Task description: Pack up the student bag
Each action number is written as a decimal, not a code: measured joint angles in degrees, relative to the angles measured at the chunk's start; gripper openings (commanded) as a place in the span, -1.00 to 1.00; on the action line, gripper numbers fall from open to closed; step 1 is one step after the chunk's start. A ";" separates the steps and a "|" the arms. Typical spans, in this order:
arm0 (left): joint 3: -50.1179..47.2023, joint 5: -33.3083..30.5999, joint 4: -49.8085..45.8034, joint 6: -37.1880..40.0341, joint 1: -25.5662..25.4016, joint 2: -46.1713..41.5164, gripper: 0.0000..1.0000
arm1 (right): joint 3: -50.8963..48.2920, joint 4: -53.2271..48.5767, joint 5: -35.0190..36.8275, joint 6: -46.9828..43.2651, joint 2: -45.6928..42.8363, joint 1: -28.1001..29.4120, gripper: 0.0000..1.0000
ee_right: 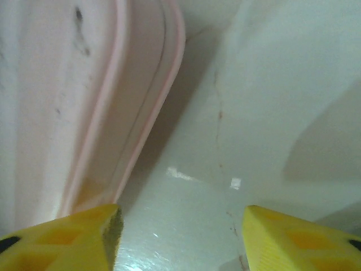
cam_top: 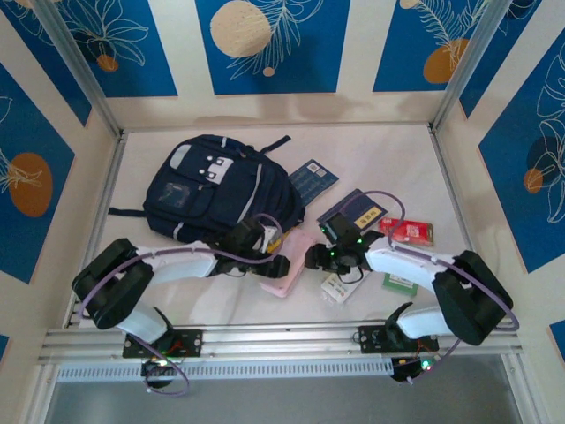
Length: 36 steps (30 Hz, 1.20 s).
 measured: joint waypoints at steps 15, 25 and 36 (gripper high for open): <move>18.91 -17.05 -18.53 -2.40 -10.80 8.11 1.00 | 2.64 -11.93 7.21 2.03 -20.48 -5.29 0.53; 25.46 -22.05 -25.66 -4.83 -13.31 16.20 0.99 | 2.51 -13.90 7.98 4.42 -25.64 -10.36 0.51; 31.39 -24.04 -30.42 -6.62 -13.99 21.07 1.00 | 0.61 -13.64 7.37 5.01 -27.17 -11.91 0.50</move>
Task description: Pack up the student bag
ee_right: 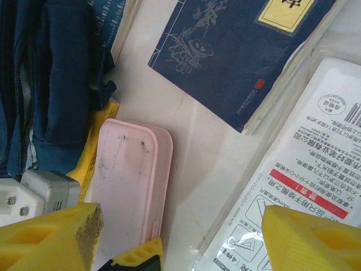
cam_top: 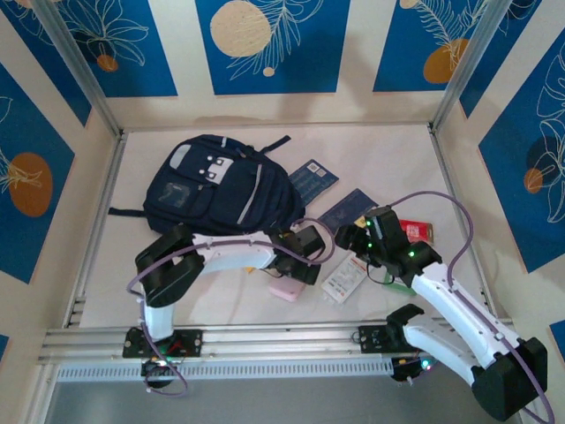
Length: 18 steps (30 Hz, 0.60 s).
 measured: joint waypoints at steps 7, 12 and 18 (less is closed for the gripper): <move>2.51 -0.17 -1.68 -0.50 -0.13 3.04 1.00 | -0.31 0.22 -0.44 -0.02 -0.22 -0.48 0.48; 3.58 -0.50 -2.86 -0.85 -0.15 3.96 0.88 | -0.76 0.35 -1.29 0.02 -0.63 -0.55 0.44; 3.58 -0.70 -2.93 -0.98 -0.15 3.78 0.65 | -0.79 0.50 -1.79 -0.07 -2.38 -0.96 0.41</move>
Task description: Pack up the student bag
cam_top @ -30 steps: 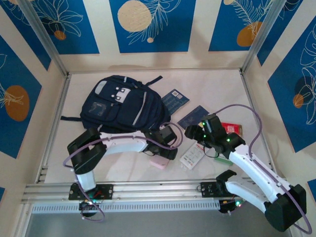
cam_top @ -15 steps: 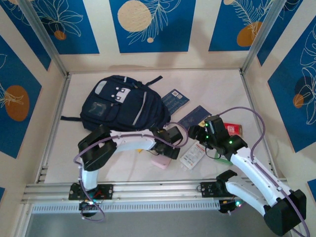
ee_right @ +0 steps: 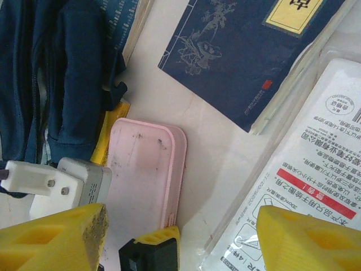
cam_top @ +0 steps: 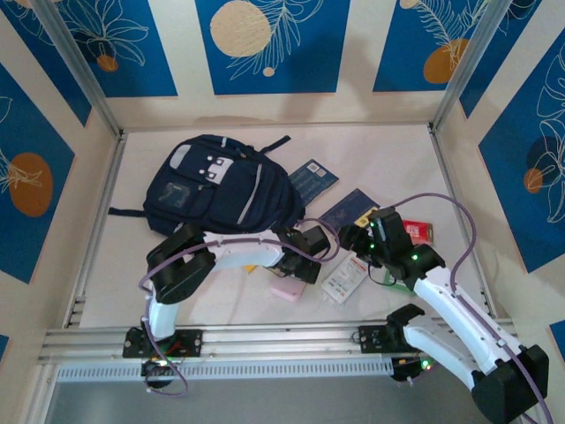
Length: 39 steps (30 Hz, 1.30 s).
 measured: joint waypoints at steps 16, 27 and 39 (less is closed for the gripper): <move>-6.45 -2.82 0.26 8.92 0.09 -17.33 0.70 | 1.92 -0.57 -8.39 -4.13 -2.25 -4.55 0.46; -19.08 1.09 6.05 27.39 0.20 -35.39 0.59 | 4.57 6.01 -39.56 -8.61 3.89 -10.97 0.60; -21.94 3.04 7.17 40.33 -3.28 -42.25 0.56 | 5.62 6.99 -54.99 -11.65 9.60 -4.90 0.44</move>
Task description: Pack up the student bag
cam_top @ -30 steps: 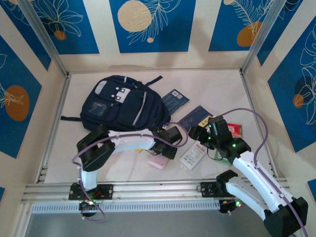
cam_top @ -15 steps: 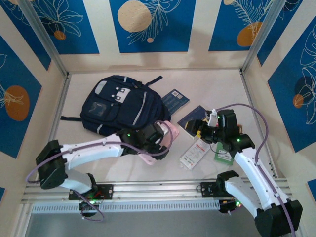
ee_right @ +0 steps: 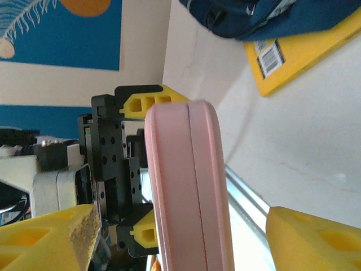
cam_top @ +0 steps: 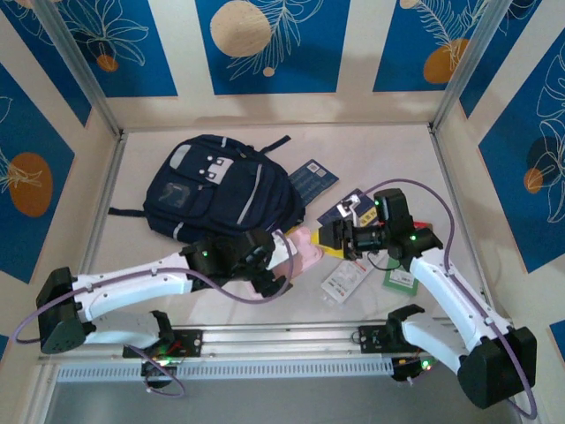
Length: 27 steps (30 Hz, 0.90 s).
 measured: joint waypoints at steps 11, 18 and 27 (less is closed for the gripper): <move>0.00 -0.04 -2.10 7.78 -2.32 -1.40 0.60 | -0.94 3.91 -2.21 2.71 4.98 7.17 -0.13; 0.00 -0.26 -2.32 8.79 -2.32 -1.55 0.63 | -1.97 5.88 -2.67 4.09 4.85 8.44 0.06; 0.02 0.26 -2.56 8.55 -2.36 -1.53 0.71 | -4.24 7.02 -2.05 2.95 2.38 8.79 -0.34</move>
